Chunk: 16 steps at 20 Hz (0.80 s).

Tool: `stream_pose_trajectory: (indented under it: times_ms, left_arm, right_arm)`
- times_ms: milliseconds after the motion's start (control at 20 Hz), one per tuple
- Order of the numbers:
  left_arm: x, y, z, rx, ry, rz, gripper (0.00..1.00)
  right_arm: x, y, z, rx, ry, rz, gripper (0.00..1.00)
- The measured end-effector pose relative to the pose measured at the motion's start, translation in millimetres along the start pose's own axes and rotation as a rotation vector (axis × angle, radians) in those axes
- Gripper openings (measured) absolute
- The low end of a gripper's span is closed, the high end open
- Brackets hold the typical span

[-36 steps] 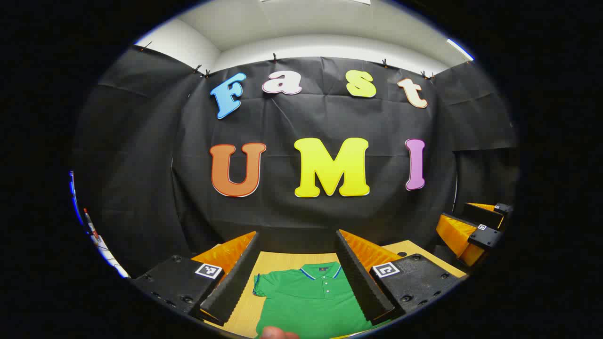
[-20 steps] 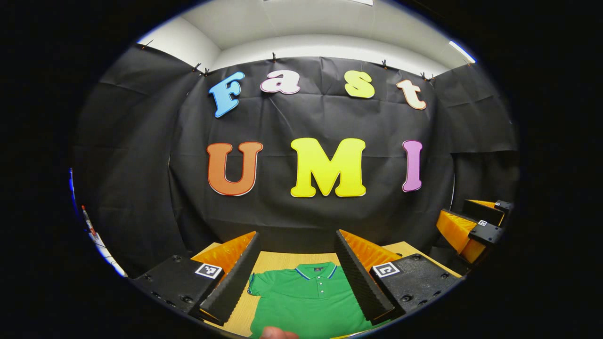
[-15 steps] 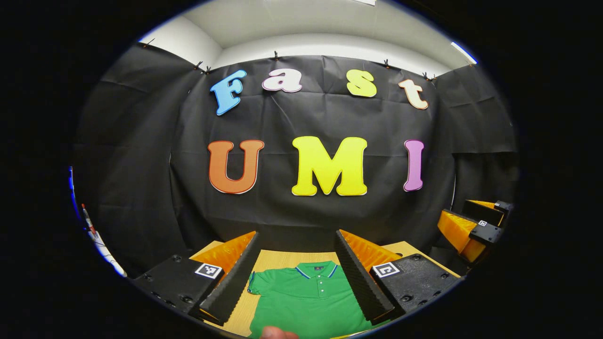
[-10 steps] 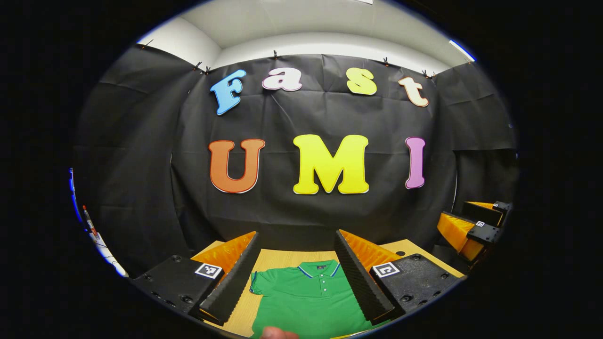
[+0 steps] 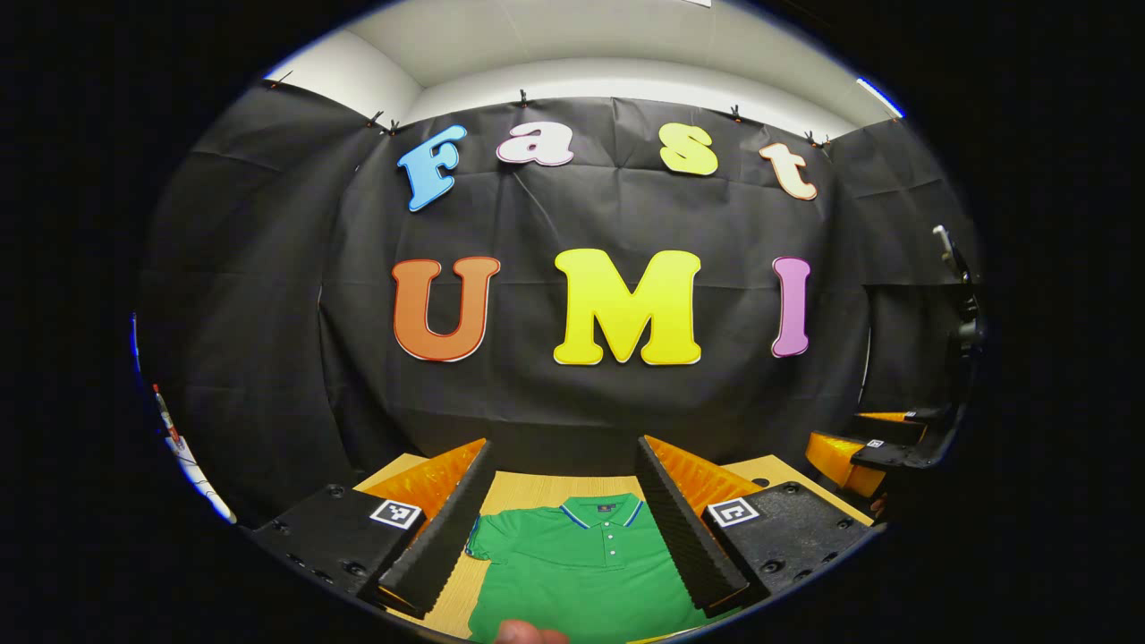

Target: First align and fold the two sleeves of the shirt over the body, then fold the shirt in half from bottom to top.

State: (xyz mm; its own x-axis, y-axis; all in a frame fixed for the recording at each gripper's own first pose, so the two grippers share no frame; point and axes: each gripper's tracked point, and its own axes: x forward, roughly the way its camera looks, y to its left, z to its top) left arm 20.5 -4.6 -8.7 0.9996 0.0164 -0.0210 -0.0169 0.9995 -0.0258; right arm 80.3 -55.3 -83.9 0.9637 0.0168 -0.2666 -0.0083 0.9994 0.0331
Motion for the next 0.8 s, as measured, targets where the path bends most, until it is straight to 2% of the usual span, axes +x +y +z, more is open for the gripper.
stream_pose_trajectory:
  times_ms: [50, 300, 600, 750, 800]
  left_arm:
    - [2, -1, -1, -0.003, 0.0, 0.002, 1.0]
    - [5, -6, -2, -0.001, 0.002, 0.0, 1.0]
    - [14, -15, -11, 0.002, 0.023, -0.002, 1.0]
    - [25, -27, -12, 0.0, 0.026, -0.006, 1.0]
    - [29, -30, -9, 0.01, 0.018, -0.006, 1.0]
  right_arm:
    - [11, -4, -8, 0.013, 0.033, -0.001, 0.93]
    - [68, -24, -59, 0.043, 0.186, 0.01, 0.94]
    - [140, -62, -120, 0.063, 0.34, -0.023, 0.95]
    - [184, -74, -160, 0.067, 0.409, -0.028, 0.93]
    - [193, -75, -171, 0.073, 0.432, -0.028, 0.95]
